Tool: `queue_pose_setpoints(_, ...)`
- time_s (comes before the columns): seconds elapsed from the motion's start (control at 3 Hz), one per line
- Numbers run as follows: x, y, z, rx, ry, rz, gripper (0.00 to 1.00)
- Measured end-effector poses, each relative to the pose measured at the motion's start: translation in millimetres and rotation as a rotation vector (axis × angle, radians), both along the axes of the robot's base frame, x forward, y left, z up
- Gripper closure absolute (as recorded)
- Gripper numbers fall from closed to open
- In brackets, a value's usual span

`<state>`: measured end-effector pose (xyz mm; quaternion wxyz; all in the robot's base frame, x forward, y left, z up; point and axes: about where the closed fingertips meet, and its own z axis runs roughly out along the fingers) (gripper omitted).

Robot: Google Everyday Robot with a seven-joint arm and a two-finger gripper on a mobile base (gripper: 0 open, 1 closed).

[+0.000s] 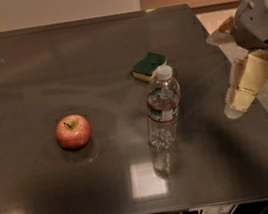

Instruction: Move water bottle near sponge

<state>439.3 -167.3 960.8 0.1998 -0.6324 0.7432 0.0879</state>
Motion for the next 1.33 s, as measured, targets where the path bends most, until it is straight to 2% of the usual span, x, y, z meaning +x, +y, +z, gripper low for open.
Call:
queue_pose_setpoints(1.0, -16.4, 59.5, -21.9, 0.284, 0.084, 0.105, 0.0)
queue_pose_setpoints(1.33, -17.9, 74.8, -28.1, 0.348, 0.098, 0.123, 0.0)
